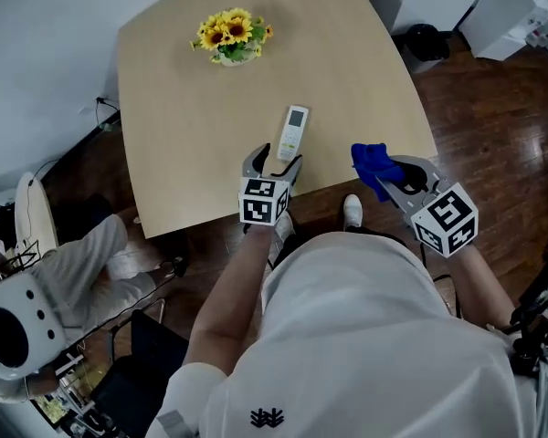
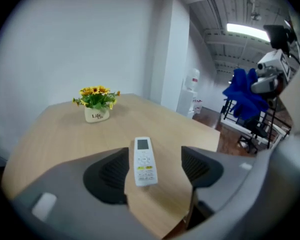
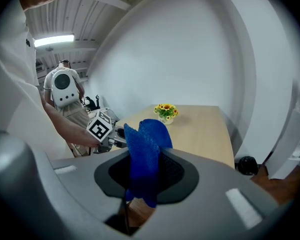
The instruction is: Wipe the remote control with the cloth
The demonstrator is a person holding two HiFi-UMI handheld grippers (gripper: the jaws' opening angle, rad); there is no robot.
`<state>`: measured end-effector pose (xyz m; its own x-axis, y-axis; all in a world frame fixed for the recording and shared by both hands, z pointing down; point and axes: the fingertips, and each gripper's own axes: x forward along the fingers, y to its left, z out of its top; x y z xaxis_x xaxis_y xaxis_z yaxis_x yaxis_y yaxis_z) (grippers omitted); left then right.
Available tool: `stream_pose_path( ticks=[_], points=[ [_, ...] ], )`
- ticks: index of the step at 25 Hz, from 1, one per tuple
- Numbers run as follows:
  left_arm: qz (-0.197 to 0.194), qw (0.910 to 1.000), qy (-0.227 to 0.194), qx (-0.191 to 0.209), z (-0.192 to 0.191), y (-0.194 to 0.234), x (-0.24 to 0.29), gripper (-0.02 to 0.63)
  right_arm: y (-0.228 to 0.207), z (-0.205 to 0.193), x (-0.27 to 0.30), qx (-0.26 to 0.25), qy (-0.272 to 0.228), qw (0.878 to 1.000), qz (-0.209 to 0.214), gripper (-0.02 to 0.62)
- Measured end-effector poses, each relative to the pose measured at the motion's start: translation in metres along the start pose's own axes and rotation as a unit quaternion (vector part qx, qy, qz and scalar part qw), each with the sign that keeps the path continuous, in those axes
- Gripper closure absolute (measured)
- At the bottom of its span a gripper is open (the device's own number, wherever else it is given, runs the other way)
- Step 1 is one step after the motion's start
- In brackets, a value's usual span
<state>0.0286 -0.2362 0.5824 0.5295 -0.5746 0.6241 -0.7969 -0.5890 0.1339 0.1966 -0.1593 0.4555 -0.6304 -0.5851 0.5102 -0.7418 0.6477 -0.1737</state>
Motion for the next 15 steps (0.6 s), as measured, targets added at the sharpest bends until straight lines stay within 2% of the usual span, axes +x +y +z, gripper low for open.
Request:
stream_pose_path(
  ticks=[4,10,15],
  points=[
    [0.013,0.9994,0.027,0.016,-0.014,0.008,0.035,0.265,-0.002,-0.009,-0.008,0.004,0.021,1.0,-0.015,0.508],
    [0.039,0.9977,0.046,0.031,-0.033,0.022,0.083,0.265,-0.007,-0.013,-0.018,0.003,0.045,0.999,-0.027,0.508],
    [0.048,0.9967,0.063,0.015,-0.048,0.031,0.101,0.265,-0.011,-0.016,-0.019,0.005,0.058,0.998,-0.03,0.508]
  ],
)
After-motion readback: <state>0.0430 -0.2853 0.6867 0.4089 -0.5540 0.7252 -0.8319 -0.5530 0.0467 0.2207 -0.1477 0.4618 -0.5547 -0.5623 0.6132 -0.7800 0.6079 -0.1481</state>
